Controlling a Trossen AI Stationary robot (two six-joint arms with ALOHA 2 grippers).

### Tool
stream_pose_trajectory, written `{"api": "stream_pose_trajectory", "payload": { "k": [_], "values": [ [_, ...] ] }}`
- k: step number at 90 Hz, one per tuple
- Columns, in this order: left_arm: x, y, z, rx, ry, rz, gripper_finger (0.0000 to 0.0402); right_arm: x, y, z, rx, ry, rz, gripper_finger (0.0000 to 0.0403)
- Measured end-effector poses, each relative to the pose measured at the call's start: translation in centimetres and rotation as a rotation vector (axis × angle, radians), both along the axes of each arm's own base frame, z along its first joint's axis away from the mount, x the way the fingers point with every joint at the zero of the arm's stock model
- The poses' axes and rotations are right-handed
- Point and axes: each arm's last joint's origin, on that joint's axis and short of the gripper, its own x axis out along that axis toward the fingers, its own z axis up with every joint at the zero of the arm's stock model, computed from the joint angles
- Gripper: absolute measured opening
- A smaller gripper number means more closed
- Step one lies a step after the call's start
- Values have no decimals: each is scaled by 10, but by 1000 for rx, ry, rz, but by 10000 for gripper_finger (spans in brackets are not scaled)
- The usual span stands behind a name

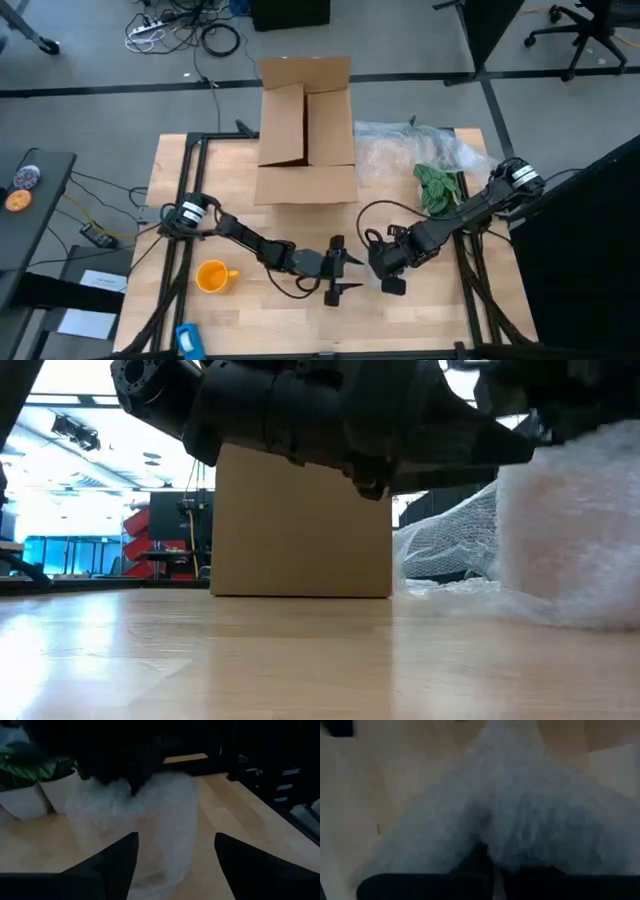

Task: Wrap mug
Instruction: Wrap the orange cup with the bubble wrap

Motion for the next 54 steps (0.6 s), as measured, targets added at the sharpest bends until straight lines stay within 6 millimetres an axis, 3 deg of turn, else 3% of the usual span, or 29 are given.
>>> {"api": "stream_pose_trajectory", "payload": {
  "k": [16,54],
  "values": [
    [2,2,5,6,-55,-10,248,-3,-11,-9,-20,51,-27,0],
    [47,25,4,13,-58,-49,248,5,-12,42,-111,84,-13,0]
  ]
}}
